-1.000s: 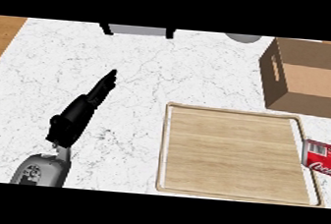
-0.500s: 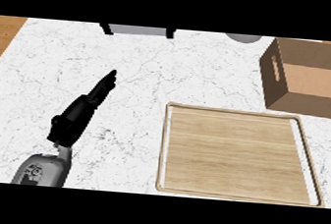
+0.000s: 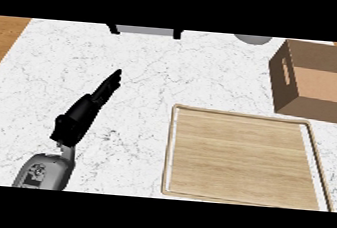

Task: Pick the can from the tray and place it in the cardboard box

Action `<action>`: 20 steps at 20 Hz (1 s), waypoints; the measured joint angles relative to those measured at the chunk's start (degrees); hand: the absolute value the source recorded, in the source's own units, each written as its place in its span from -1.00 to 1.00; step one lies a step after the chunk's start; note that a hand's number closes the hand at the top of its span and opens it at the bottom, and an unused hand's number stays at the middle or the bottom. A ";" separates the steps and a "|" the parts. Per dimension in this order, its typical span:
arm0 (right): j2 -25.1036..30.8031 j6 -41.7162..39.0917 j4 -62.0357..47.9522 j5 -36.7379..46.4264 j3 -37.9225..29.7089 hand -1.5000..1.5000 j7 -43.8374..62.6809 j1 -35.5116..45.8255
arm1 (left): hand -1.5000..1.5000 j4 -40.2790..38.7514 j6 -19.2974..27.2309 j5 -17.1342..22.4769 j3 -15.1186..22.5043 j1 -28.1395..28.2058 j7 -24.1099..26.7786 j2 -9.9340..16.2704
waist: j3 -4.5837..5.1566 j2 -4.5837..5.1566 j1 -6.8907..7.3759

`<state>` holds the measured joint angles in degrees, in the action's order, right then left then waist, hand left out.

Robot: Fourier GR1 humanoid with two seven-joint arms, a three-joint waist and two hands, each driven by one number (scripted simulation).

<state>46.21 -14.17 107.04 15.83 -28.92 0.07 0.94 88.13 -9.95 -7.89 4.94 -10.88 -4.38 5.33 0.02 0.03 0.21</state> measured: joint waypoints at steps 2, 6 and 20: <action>0.32 -0.62 -2.60 0.35 0.08 1.00 0.53 2.60 | 0.00 0.54 -0.35 0.44 -0.42 -0.61 -1.14 -0.05 | 0.01 0.01 0.03; 1.12 -1.09 -9.51 1.40 1.86 1.00 0.65 9.07 | 0.00 0.63 -0.54 -0.10 -0.06 0.02 -0.39 -0.45 | 0.00 0.04 0.20; 1.13 6.70 -39.83 13.42 11.66 1.00 -5.62 30.60 | 0.00 -0.19 -1.16 -0.45 -0.52 -1.20 -0.63 -1.12 | -0.03 0.27 1.02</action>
<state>47.34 -7.47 67.21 29.25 -17.26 -5.55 31.55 87.93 -11.11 -8.34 4.43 -12.08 -5.01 4.20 0.00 0.30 1.23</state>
